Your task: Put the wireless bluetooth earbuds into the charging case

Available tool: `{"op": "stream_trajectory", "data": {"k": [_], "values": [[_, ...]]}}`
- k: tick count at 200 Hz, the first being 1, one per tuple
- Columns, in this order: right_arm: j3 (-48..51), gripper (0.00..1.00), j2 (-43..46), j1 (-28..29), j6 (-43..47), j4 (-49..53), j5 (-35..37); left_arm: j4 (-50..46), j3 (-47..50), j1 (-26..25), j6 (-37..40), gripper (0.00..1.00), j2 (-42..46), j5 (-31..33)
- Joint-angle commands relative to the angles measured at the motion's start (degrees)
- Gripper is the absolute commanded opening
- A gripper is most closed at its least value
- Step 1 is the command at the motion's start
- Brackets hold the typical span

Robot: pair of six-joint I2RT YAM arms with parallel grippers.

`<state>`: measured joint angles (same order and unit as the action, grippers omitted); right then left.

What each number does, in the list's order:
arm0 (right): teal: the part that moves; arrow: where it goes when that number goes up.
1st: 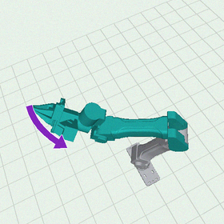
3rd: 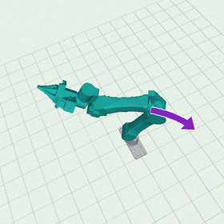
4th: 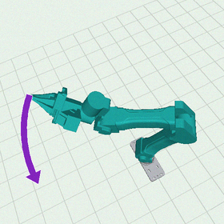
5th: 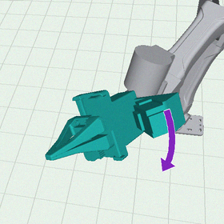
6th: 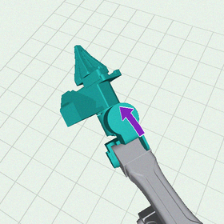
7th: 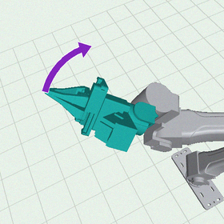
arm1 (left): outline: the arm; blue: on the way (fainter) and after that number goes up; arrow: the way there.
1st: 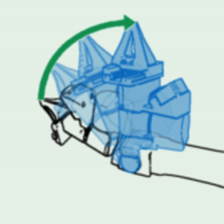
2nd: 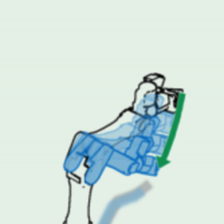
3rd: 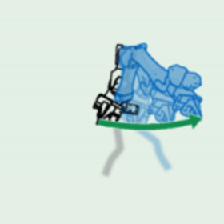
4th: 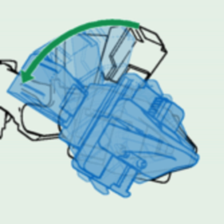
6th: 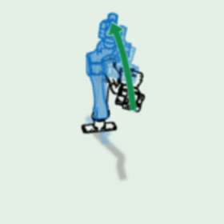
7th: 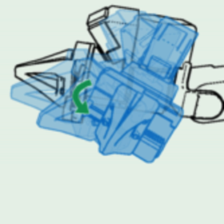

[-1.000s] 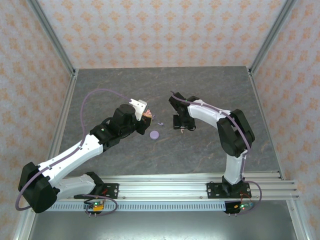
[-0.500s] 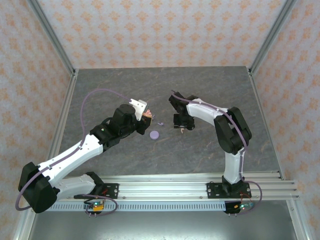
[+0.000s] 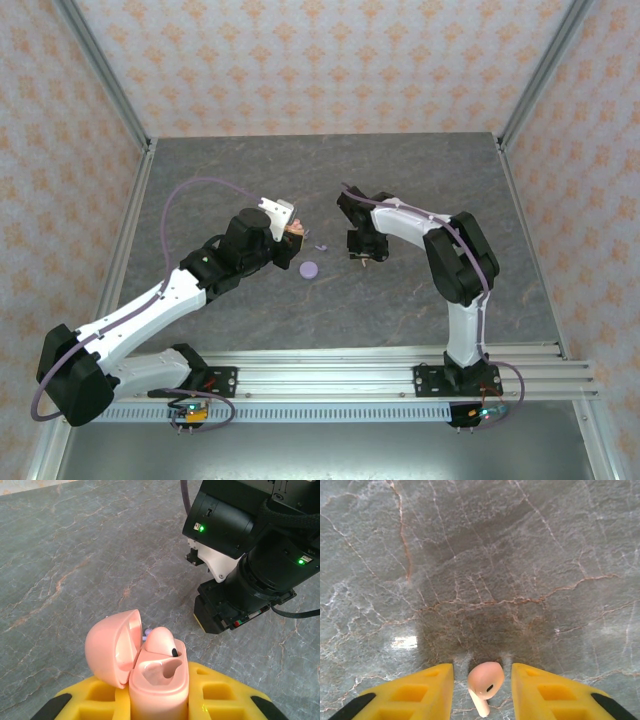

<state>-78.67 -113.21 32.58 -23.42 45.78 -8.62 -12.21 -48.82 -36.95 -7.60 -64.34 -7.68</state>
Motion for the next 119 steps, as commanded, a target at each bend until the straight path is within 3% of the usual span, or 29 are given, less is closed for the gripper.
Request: {"op": "stream_trajectory", "data": {"k": [1,50,119], "values": [[-1.21,0.35,-0.79,-0.46,-0.49,0.01,0.35,0.61,-1.46,0.63,0.13,0.14,0.2,-0.02],[-1.19,0.29,-1.48,-0.48,-0.13,-0.09,0.78,0.5,-1.41,0.64,0.21,0.14,0.19,0.09],[-0.71,0.3,-1.18,-0.82,-0.13,-0.88,0.82,0.59,-1.24,0.65,0.23,0.14,0.32,0.1]]}}
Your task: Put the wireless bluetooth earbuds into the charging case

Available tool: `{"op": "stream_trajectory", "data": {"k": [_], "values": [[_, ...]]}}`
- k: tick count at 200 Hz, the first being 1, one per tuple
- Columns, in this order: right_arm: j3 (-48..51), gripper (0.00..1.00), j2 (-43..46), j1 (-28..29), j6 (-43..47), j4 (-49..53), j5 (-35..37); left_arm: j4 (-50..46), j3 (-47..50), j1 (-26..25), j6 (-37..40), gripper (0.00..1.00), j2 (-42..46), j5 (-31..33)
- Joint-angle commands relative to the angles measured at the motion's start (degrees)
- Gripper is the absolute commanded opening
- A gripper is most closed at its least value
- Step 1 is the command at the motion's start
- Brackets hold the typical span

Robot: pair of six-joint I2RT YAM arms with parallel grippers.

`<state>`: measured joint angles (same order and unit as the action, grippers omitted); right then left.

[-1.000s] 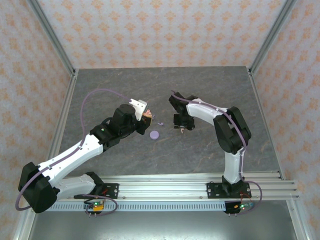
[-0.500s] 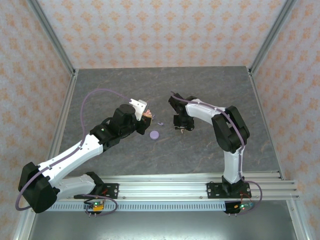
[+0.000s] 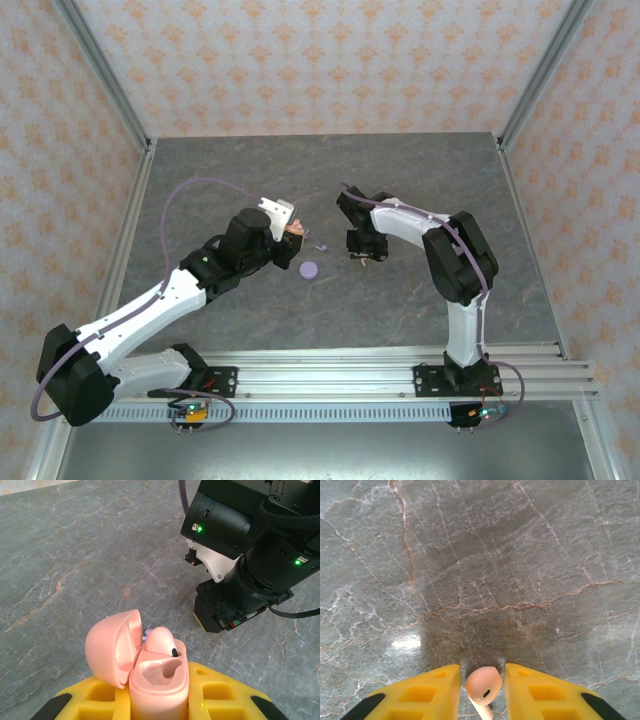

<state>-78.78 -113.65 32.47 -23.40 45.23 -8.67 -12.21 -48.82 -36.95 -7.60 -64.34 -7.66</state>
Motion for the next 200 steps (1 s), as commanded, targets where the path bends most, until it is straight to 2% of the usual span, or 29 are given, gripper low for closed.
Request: {"op": "stream_trajectory", "data": {"k": [1,82,124,200], "values": [[-0.59,0.3,-0.72,-0.73,-0.15,-0.37,0.9,0.6,-1.26,0.65,0.22,0.14,0.29,0.09],[-0.58,0.31,-0.89,-1.23,0.72,-1.2,-0.23,0.61,-1.2,0.65,0.18,0.14,0.36,0.04],[0.19,0.23,-1.34,-1.5,0.67,-1.79,-1.09,0.51,-1.45,0.65,0.39,0.14,0.45,-0.08],[3.82,0.2,5.66,-2.38,-0.19,-4.98,-1.36,0.77,-1.62,0.65,0.13,0.14,-0.13,-0.95]]}}
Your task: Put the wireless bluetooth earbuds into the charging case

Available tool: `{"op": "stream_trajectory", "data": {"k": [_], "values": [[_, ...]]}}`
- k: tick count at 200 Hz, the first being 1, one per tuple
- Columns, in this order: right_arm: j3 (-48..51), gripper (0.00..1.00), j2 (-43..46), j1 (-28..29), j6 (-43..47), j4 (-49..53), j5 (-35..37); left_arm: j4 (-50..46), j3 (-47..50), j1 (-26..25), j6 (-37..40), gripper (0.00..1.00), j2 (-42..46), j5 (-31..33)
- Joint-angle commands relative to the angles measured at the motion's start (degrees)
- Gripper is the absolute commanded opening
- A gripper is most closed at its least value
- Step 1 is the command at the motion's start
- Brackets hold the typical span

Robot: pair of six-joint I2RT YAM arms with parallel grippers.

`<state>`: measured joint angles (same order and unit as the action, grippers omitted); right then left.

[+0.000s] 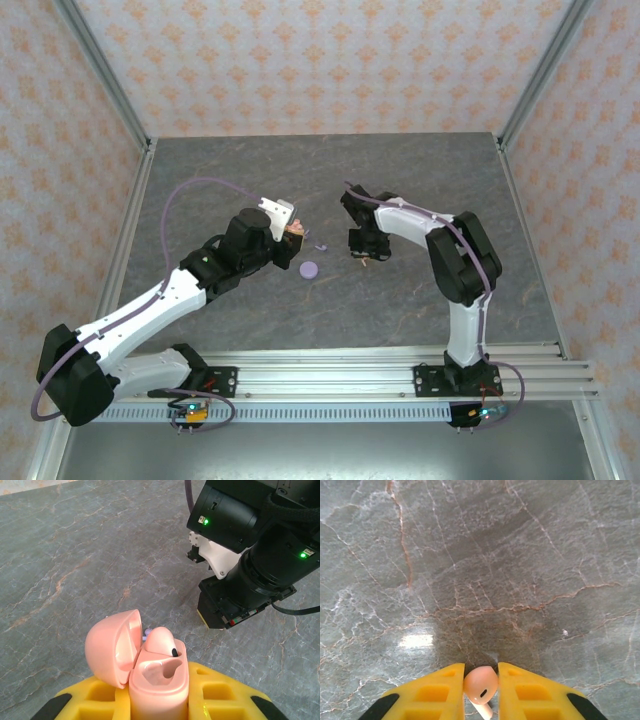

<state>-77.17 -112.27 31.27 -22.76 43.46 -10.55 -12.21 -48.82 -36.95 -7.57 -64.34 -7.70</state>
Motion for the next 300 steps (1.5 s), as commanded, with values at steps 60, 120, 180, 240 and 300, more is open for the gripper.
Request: {"op": "stream_trajectory", "data": {"k": [60,120,180,240,300], "values": [[10.0,0.2,11.96,-5.74,-2.78,-12.97,-5.23,5.15,0.17,0.65,-2.53,0.14,-3.11,-4.51],[14.94,0.19,16.47,-6.6,-3.02,-18.94,-8.33,19.24,5.41,0.52,-6.2,0.14,-8.77,-10.97],[18.22,0.19,21.3,-6.58,-3.1,-23.97,-11.67,35.1,11.24,0.49,-6.4,0.14,-13.51,-14.76],[20.45,0.19,26.94,-6.57,-2.33,-28.12,-14.76,50.24,16.77,0.47,-7.27,0.14,-17.02,-14.52],[20.83,0.19,31.44,-6.62,-2.45,-31.29,-18.61,58.18,17.27,0.23,-9.72,0.14,-20.99,-14.53]]}}
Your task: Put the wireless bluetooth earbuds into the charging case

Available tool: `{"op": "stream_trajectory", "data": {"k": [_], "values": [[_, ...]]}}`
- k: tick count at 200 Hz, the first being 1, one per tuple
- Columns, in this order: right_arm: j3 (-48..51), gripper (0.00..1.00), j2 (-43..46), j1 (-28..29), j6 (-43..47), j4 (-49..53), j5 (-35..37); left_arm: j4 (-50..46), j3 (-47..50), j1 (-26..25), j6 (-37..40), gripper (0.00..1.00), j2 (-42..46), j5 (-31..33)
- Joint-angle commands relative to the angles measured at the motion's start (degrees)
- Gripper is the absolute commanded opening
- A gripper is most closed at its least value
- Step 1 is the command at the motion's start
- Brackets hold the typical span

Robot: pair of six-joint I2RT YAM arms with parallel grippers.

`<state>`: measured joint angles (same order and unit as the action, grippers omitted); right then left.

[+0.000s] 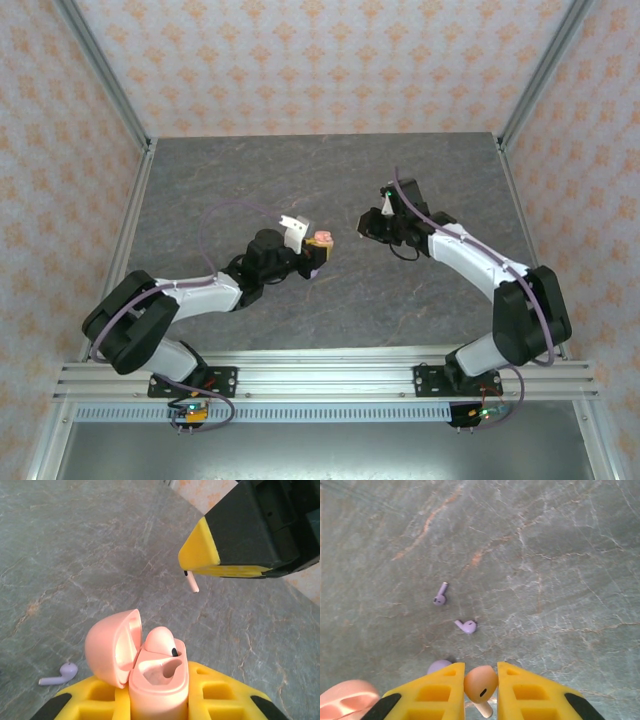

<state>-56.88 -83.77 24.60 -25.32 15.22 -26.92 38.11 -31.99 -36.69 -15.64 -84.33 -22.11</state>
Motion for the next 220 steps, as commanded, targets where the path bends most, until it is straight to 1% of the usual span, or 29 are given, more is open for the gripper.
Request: {"op": "stream_trajectory", "data": {"k": [1,44,93,157,220], "values": [[0.5,0.19,3.05,0.03,0.1,-3.16,-2.25,7.91,0.39,-0.04,-1.66,0.14,-1.04,-0.13],[0.24,0.19,6.73,0.06,-0.72,-5.51,-4.57,11.24,-0.44,-0.53,-3.49,0.13,-2.66,0.13],[-2.19,0.19,8.68,0.51,-0.83,-4.97,-5.78,15.89,-2.38,-1.09,-7.02,0.13,-5.17,-0.74],[-5.68,0.19,9.32,1.85,-0.08,-4.41,-7.26,17.09,-6.61,-3.11,-8.99,0.13,-8.43,-0.92],[-6.79,0.19,8.9,3.41,0.55,-4.46,-7.54,17.09,-9.13,-3.87,-9.84,0.14,-9.34,-1.39]]}}
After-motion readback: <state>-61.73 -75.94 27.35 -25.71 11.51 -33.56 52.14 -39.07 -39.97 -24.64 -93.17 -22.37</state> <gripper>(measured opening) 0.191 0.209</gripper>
